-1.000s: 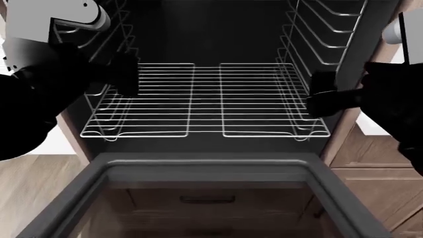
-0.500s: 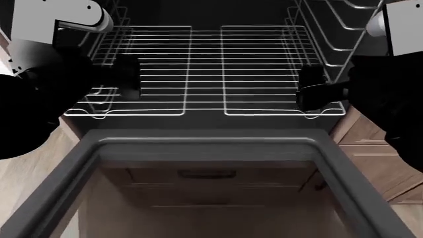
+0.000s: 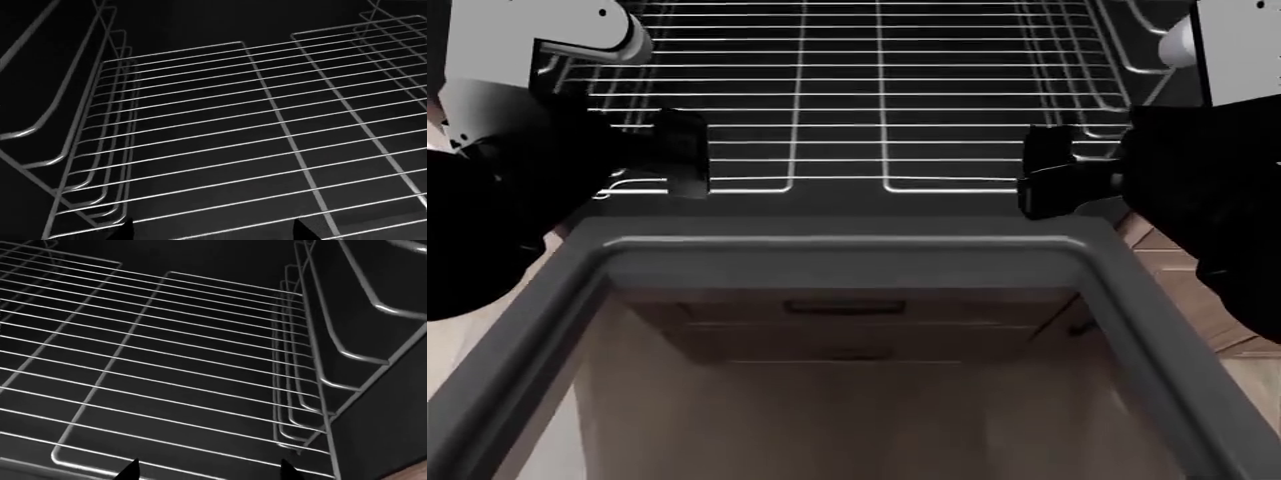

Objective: Fully slide the oven rack out.

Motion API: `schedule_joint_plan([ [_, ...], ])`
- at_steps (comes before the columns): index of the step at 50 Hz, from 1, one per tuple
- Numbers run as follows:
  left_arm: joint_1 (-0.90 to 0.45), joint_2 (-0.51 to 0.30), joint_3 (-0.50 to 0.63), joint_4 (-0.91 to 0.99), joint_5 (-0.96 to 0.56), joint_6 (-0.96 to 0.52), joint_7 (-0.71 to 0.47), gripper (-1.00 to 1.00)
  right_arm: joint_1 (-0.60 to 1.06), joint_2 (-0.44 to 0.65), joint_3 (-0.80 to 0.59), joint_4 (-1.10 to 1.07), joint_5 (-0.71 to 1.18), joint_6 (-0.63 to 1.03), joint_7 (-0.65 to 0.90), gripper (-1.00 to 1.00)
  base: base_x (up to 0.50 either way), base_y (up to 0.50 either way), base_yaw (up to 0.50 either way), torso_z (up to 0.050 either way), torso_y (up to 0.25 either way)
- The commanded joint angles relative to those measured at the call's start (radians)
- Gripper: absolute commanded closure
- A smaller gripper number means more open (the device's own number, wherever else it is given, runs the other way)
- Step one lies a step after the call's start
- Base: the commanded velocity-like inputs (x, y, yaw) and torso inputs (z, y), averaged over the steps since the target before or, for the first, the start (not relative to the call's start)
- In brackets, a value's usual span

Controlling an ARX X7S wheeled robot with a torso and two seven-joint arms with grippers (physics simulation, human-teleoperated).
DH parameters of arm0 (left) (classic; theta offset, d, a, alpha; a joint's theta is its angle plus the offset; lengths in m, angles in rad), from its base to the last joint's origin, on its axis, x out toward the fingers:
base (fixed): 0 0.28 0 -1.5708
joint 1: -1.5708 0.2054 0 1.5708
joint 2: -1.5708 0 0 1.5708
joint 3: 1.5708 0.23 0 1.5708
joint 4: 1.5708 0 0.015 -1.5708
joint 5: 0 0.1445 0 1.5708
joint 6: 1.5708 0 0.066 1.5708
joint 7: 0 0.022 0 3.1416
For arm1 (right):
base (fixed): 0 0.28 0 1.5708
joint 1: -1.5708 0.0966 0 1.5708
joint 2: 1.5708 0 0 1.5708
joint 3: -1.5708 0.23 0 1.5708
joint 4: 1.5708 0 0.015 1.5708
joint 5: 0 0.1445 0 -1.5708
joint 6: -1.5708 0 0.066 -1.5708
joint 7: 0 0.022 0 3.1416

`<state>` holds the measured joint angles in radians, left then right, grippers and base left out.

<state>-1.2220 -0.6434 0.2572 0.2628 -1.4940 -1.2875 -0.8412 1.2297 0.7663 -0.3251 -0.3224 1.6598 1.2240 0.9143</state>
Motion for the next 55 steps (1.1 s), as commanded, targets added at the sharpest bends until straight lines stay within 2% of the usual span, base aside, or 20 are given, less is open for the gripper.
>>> schedule_joint_plan([
  [1, 0.009, -0.007, 0.003, 0.002, 0.000, 0.012, 0.003, -1.00, -0.003, -0.007, -0.010, 0.004, -0.016, -0.009, -0.015, -1.00, 0.00, 0.00, 0.00, 0.000, -0.188],
  [12, -0.004, -0.007, 0.007, -0.008, 0.009, 0.024, 0.014, -1.00, 0.029, -0.017, -0.022, 0.019, -0.019, -0.005, -0.017, -1.00, 0.00, 0.00, 0.00, 0.000, -0.158],
  [16, -0.067, 0.021, 0.035, -0.058, 0.047, 0.025, 0.048, -1.00, 0.118, -0.057, -0.059, 0.081, -0.082, 0.013, -0.078, -1.00, 0.00, 0.00, 0.00, 0.000, 0.000],
  [21, -0.155, 0.073, 0.089, -0.159, 0.143, 0.060, 0.144, -1.00, 0.201, -0.108, -0.120, 0.199, -0.217, -0.003, -0.209, -1.00, 0.00, 0.00, 0.00, 0.000, 0.000],
  [29, -0.294, 0.137, 0.164, -0.350, 0.261, 0.110, 0.283, -1.00, 0.343, -0.191, -0.206, 0.382, -0.333, -0.004, -0.338, -1.00, 0.00, 0.00, 0.00, 0.000, 0.000],
  [39, -0.388, 0.223, 0.299, -0.657, 0.436, 0.217, 0.484, -1.00, 0.411, -0.302, -0.325, 0.639, -0.497, -0.098, -0.511, -1.00, 0.00, 0.00, 0.00, 0.000, 0.000],
  [47, -0.414, 0.296, 0.363, -0.871, 0.510, 0.294, 0.608, -1.00, 0.438, -0.380, -0.391, 0.830, -0.590, -0.180, -0.615, -1.00, 0.00, 0.00, 0.00, 0.000, 0.000],
  [55, -0.404, 0.340, 0.411, -1.007, 0.566, 0.372, 0.695, -1.00, 0.433, -0.428, -0.432, 0.928, -0.648, -0.251, -0.671, -1.00, 0.00, 0.00, 0.00, 0.000, 0.000],
])
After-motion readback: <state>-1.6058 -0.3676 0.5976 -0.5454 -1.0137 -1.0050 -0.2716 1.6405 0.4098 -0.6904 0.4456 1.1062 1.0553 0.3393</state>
